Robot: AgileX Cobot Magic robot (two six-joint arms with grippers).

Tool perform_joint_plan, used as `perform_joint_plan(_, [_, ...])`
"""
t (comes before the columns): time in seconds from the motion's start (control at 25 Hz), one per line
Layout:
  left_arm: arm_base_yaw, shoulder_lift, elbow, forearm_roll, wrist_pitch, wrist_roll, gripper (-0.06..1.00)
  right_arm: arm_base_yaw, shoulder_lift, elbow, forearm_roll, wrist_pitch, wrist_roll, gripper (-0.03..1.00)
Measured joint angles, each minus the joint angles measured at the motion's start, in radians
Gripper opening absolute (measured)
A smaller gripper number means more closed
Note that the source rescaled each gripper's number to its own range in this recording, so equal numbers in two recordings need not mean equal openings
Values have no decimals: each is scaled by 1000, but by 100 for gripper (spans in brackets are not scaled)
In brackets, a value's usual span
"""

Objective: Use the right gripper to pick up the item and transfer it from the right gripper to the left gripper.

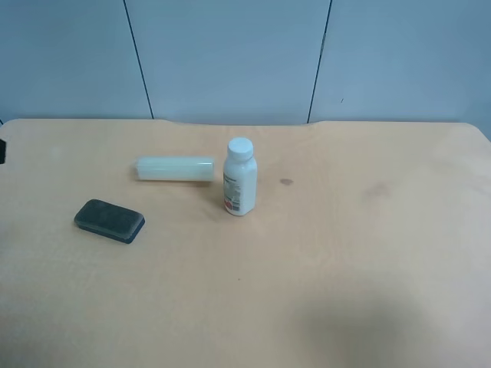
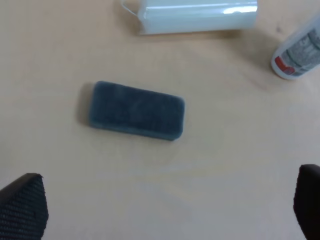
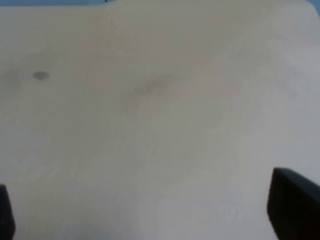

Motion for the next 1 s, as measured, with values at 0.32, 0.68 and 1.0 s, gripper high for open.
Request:
perform_joint_plan(0.32, [0, -311, 2, 102, 183, -71, 99, 0, 0, 0, 0, 0, 0, 100])
perform_joint_plan(0.68, [0, -596, 127, 208, 227, -127, 100, 0, 0, 0, 0, 0, 0, 100])
perform_joint_plan(1.0, [0, -710, 221, 244, 217, -170, 100, 0, 0, 0, 0, 0, 0, 100])
